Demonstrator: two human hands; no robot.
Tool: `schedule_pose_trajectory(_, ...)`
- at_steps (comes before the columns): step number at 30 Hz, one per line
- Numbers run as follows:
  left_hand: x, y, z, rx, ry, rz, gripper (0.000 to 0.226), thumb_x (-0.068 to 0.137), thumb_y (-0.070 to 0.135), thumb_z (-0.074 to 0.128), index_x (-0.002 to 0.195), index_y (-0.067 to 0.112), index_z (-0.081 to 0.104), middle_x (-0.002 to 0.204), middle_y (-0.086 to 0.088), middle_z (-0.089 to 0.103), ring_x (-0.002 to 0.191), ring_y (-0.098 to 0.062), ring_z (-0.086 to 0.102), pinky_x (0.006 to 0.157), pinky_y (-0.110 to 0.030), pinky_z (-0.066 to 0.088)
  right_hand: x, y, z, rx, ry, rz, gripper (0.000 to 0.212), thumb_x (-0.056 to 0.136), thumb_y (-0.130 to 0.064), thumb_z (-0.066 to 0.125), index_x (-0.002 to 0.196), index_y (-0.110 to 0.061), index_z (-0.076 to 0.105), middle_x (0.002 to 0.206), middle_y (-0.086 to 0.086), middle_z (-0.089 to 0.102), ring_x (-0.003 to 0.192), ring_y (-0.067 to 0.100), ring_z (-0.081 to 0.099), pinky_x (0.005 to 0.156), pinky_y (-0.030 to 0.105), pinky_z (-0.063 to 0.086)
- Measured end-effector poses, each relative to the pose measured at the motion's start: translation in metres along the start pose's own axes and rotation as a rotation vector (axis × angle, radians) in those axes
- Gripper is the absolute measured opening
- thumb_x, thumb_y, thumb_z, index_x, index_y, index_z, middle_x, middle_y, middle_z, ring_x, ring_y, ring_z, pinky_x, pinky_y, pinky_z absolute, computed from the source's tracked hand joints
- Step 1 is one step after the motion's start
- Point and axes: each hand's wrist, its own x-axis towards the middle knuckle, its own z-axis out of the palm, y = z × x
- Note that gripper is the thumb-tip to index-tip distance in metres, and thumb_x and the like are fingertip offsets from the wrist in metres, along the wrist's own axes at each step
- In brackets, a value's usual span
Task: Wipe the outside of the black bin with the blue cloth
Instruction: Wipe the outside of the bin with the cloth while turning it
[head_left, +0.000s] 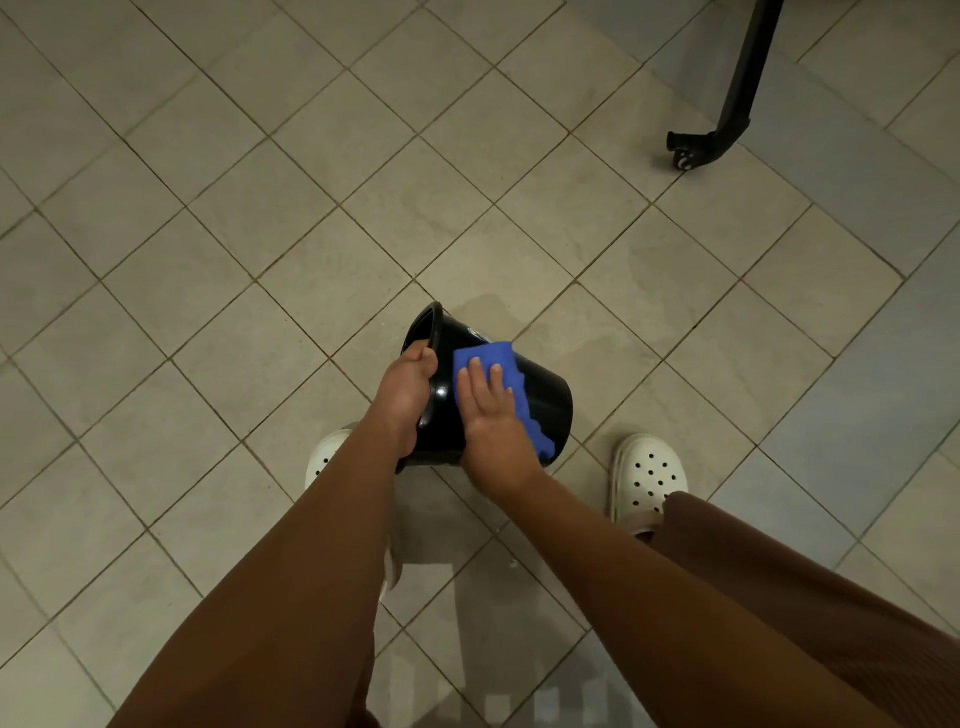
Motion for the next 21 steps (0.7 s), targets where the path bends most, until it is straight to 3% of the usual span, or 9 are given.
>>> schedule_pose_trajectory(3, -0.001, 0.0, -0.001, 0.002, 0.018, -0.011, 0.03, 0.105, 0.02, 0.034, 0.106, 0.023, 0.064, 0.107, -0.007, 0.067, 0.111, -0.027, 0.062, 0.101, -0.046, 0.048, 0.0, 0.003, 0.005, 0.006, 0.022, -0.139, 0.082, 0.09, 0.0, 0.045, 0.148, -0.013, -0.011, 0.156, 0.008, -0.019, 0.138, 0.027, -0.026, 0.115, 0.041, -0.012)
schedule_pose_trajectory(6, 0.001, 0.004, -0.003, -0.013, 0.025, -0.003, 0.03, 0.104, 0.021, 0.036, 0.116, 0.022, 0.064, 0.115, -0.008, 0.067, 0.115, -0.029, 0.061, 0.104, -0.05, 0.046, 0.012, 0.014, 0.002, 0.023, 0.003, -0.189, 0.085, 0.087, 0.001, 0.05, 0.148, -0.015, -0.007, 0.157, 0.005, -0.013, 0.143, 0.026, -0.019, 0.119, 0.043, -0.004)
schedule_pose_trajectory(8, 0.0, 0.005, -0.002, -0.012, 0.032, 0.009, 0.029, 0.104, 0.02, 0.036, 0.112, 0.024, 0.063, 0.114, -0.009, 0.066, 0.113, -0.031, 0.061, 0.101, -0.05, 0.048, 0.016, 0.018, -0.001, 0.09, 0.002, -0.115, 0.087, 0.086, 0.003, 0.053, 0.149, -0.014, -0.006, 0.158, 0.004, -0.012, 0.143, 0.025, -0.017, 0.119, 0.043, 0.0)
schedule_pose_trajectory(11, -0.002, 0.004, -0.001, -0.008, 0.064, -0.005, 0.031, 0.103, 0.026, 0.036, 0.122, 0.024, 0.06, 0.12, -0.012, 0.063, 0.111, -0.033, 0.06, 0.099, -0.054, 0.048, 0.015, 0.023, -0.003, 0.185, -0.016, 0.06, 0.085, 0.087, 0.003, 0.051, 0.149, -0.013, -0.005, 0.158, 0.004, -0.012, 0.144, 0.024, -0.014, 0.119, 0.04, 0.003)
schedule_pose_trajectory(14, -0.004, 0.005, -0.001, 0.015, 0.063, 0.004, 0.032, 0.103, 0.025, 0.035, 0.124, 0.024, 0.059, 0.12, -0.011, 0.063, 0.109, -0.031, 0.06, 0.091, -0.047, 0.052, 0.01, 0.016, -0.001, 0.192, 0.015, 0.155, 0.083, 0.088, 0.003, 0.048, 0.149, -0.01, -0.006, 0.157, 0.006, -0.013, 0.144, 0.026, -0.013, 0.119, 0.04, 0.003)
schedule_pose_trajectory(17, -0.004, 0.005, 0.001, 0.02, 0.046, 0.026, 0.03, 0.103, 0.021, 0.034, 0.116, 0.023, 0.062, 0.114, -0.011, 0.065, 0.103, -0.026, 0.062, 0.081, -0.038, 0.052, 0.007, 0.003, 0.002, 0.166, 0.026, 0.073, 0.08, 0.089, 0.005, 0.045, 0.148, -0.008, -0.008, 0.157, 0.009, -0.015, 0.143, 0.03, -0.016, 0.119, 0.041, -0.001)
schedule_pose_trajectory(21, -0.005, 0.004, -0.002, 0.021, 0.033, 0.052, 0.029, 0.103, 0.019, 0.036, 0.109, 0.021, 0.064, 0.111, -0.011, 0.067, 0.102, -0.027, 0.063, 0.083, -0.038, 0.054, 0.014, 0.011, -0.003, 0.19, 0.059, -0.057, 0.08, 0.088, 0.007, 0.047, 0.149, -0.01, -0.002, 0.158, 0.008, -0.01, 0.144, 0.028, -0.013, 0.119, 0.04, -0.001)
